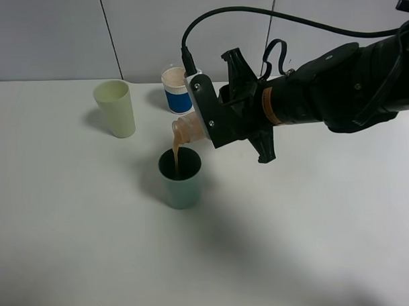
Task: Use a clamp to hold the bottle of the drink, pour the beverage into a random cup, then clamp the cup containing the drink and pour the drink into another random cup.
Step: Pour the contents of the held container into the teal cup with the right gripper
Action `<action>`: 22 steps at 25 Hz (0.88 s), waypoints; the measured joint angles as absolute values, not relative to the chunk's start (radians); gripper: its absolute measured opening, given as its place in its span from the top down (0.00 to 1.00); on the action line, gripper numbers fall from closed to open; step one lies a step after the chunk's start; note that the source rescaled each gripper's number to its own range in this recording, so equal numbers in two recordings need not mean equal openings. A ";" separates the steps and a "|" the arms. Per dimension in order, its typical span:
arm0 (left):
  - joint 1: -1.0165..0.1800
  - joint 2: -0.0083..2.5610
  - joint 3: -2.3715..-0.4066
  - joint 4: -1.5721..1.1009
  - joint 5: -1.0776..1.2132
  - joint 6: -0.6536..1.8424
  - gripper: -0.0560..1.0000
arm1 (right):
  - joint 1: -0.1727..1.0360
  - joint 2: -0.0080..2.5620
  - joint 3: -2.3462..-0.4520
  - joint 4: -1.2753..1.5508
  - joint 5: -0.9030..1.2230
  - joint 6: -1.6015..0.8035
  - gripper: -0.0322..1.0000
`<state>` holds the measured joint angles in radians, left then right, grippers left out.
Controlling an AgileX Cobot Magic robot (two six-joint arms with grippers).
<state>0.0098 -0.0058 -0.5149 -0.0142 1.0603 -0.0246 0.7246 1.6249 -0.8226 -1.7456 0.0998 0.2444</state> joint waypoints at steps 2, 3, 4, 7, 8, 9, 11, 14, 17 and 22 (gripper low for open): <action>0.010 -0.006 -0.515 -0.014 1.060 -0.025 0.00 | 0.725 1.625 -0.823 -1.746 0.100 0.244 0.93; 0.010 -0.006 -0.515 -0.014 1.060 -0.025 0.00 | 0.725 1.625 -0.823 -1.746 0.100 0.244 0.93; 0.010 -0.006 -0.515 -0.014 1.060 -0.025 0.00 | 0.725 1.625 -0.823 -1.746 0.100 0.239 0.93; 0.010 -0.006 -0.515 -0.014 1.060 -0.025 0.00 | 0.725 1.625 -0.823 -1.746 0.100 0.225 0.93; 0.010 -0.006 -0.515 -0.014 1.060 -0.025 0.00 | 0.725 1.625 -0.823 -1.746 0.100 0.224 0.93; 0.010 -0.006 -0.515 -0.014 1.060 -0.025 0.00 | 0.725 1.625 -0.823 -1.746 0.100 0.224 0.93; 0.010 -0.006 -0.515 -0.014 1.060 -0.025 0.00 | 0.725 1.625 -0.823 -1.746 0.100 0.220 0.93; 0.010 -0.006 -0.515 -0.014 1.060 -0.025 0.00 | 0.725 1.625 -0.823 -1.746 0.100 0.219 0.93; 0.010 -0.006 -0.515 -0.014 1.060 -0.025 0.00 | 0.725 1.625 -0.823 -1.745 0.100 0.213 0.93; 0.010 -0.006 -0.515 -0.014 1.060 -0.025 0.00 | 0.725 1.625 -0.823 -1.745 0.100 0.200 0.93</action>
<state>0.0098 -0.0058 -0.5149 -0.0142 1.0603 -0.0246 0.7246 1.6249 -0.8226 -1.7447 0.0998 0.2002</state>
